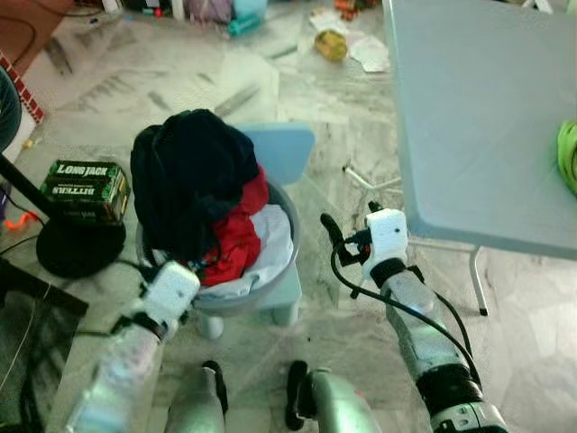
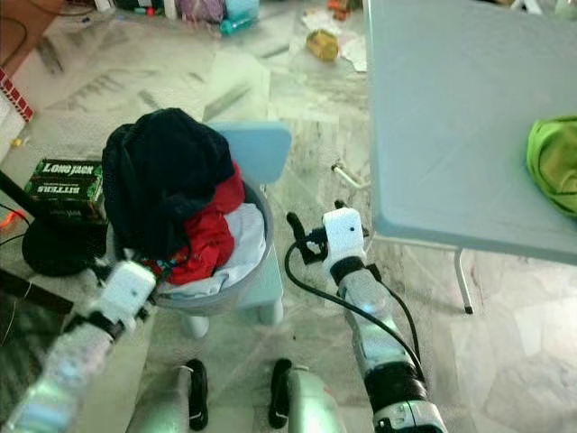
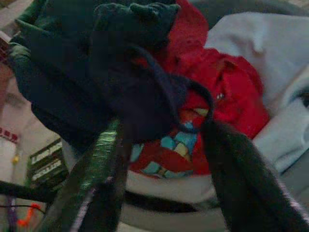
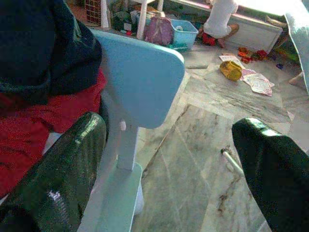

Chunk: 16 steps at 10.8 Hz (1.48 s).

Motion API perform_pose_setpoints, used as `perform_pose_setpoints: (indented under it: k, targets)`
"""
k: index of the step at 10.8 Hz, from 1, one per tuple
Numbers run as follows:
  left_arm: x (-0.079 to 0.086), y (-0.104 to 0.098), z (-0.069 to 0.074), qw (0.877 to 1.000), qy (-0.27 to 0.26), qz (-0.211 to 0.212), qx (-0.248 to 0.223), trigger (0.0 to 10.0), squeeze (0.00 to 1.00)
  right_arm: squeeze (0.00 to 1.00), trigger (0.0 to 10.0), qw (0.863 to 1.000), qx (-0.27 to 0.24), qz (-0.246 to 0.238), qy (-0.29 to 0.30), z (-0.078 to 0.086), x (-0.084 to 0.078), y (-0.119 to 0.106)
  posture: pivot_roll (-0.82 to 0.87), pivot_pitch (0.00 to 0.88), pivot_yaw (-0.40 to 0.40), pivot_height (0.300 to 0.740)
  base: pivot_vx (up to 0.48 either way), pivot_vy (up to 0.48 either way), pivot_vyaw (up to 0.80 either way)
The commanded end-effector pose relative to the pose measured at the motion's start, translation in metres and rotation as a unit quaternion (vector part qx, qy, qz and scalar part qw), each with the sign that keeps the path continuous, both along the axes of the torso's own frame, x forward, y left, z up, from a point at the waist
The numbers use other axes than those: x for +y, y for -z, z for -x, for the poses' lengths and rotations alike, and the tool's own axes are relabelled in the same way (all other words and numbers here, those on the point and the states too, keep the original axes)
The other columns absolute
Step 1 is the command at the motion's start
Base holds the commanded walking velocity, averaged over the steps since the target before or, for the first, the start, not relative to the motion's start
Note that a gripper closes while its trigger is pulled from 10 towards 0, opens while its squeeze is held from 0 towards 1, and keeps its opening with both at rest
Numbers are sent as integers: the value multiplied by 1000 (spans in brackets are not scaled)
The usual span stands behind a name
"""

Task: Hang hanger

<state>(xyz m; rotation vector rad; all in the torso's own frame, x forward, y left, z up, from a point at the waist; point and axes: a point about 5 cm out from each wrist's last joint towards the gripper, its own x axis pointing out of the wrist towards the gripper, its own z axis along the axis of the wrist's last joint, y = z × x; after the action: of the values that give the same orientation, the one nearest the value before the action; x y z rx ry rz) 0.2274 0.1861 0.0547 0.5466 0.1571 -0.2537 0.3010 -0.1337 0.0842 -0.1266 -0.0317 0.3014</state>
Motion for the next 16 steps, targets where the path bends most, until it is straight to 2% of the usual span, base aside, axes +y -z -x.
perform_pose_setpoints:
  k: [1, 2, 3, 4, 5, 6, 7, 9, 10, 11, 12, 13, 14, 16]
  targets:
    - [-2, 1, 3, 1000, -5, -9, 4, 10000, 1000, 0, 10000, 1000, 10, 3, 5, 2, -4, 4, 111, 228, -106, 740, 0, 0, 0]
    - [0, 6, 1, 1000, -13, -8, 19, 10000, 1000, 0, 10000, 1000, 10, 2, 1, 2, -1, 4, 113, 226, -106, 740, 0, 0, 0]
    - [2, 6, -3, 1000, -10, -11, 21, 10000, 631, 0, 10000, 1000, 10, 2, 0, 2, 0, 4, 114, 224, -103, 740, 0, 0, 0]
    - [3, 10, -12, 999, -15, -25, 34, 10000, 122, 0, 10000, 1000, 10, 0, 0, 1, 1, 4, 111, 220, -100, 740, 0, 0, 0]
    - [1, 11, -15, 999, -10, -37, 35, 10000, 0, 0, 10000, 1000, 9, 0, 0, 0, 1, 3, 107, 219, -101, 740, 0, 0, 0]
    - [-7, 10, -19, 997, 33, -66, 25, 10000, 0, 0, 10000, 1000, 9, 0, 1, 1, 1, 3, 101, 218, -100, 740, 0, 0, 0]
    - [-12, 13, -23, 996, 50, -69, 30, 10000, 0, 0, 10000, 1000, 8, 1, 2, 1, 0, 3, 98, 216, -100, 740, 0, 0, 0]
    - [-20, 14, -38, 995, 60, -62, 40, 10000, 0, 0, 10000, 1000, 8, 1, 2, 0, 0, 3, 96, 213, -100, 740, 0, 0, 0]
    - [-22, 15, -53, 995, 52, -70, 42, 10000, 0, 0, 10000, 1000, 7, 0, 0, 0, 3, 2, 96, 211, -102, 740, 0, 0, 0]
    - [-21, 15, -59, 996, 42, -66, 46, 10000, 0, 0, 10000, 1000, 6, 0, -1, -1, 4, 2, 89, 206, -104, 740, 0, 0, 0]
    - [-10, 13, -77, 998, -15, -40, 50, 10000, 0, 0, 10000, 1000, 4, 0, -3, -1, 5, 1, 80, 206, -106, 740, 0, 0, 0]
    - [-16, -1, -90, 1000, -19, -1, 22, 10000, 0, 0, 10000, 1000, 4, 1, -2, -1, 4, 1, 77, 208, -108, 740, 0, 0, 0]
    - [-28, -17, -103, 998, -13, 55, -2, 10000, 0, 0, 10000, 1000, 3, 2, -4, -1, 4, 0, 77, 208, -109, 740, 0, 0, 0]
    - [-48, -53, -122, 989, 20, 128, -65, 10000, 0, 0, 10000, 1000, 2, 2, -4, -1, 5, 0, 78, 207, -107, 740, 0, 0, 0]
